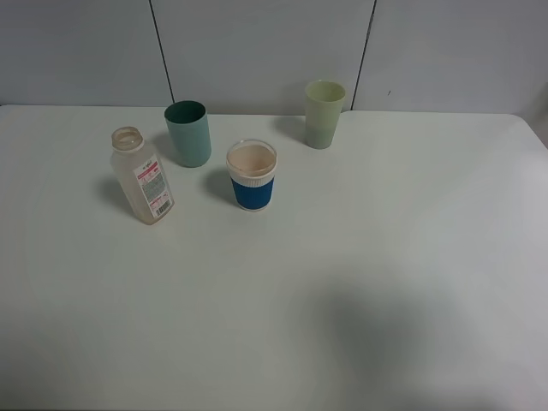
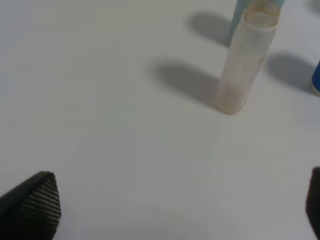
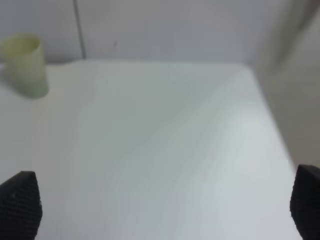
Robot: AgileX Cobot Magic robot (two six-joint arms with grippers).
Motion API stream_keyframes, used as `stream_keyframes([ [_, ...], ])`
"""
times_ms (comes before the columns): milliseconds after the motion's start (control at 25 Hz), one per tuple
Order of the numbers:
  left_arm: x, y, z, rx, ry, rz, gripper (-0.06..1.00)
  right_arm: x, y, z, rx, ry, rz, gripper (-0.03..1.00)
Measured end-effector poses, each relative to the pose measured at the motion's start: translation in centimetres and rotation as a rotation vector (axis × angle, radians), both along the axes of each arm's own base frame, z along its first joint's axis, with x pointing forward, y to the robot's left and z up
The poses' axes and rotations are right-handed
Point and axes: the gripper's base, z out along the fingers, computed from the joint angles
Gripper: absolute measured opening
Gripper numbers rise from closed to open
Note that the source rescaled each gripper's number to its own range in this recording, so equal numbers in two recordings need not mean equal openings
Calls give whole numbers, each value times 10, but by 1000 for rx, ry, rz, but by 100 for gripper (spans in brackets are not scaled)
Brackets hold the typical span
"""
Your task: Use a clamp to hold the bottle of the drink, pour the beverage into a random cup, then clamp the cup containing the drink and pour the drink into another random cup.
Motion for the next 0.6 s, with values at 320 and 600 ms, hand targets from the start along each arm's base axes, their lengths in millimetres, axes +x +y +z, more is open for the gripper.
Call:
stream_keyframes([
  [320,0,0,0,0,0,0,100,7,8,-53,56,84,73,100],
  [600,0,0,0,0,0,0,100,7,8,-65,47,174,68,100],
])
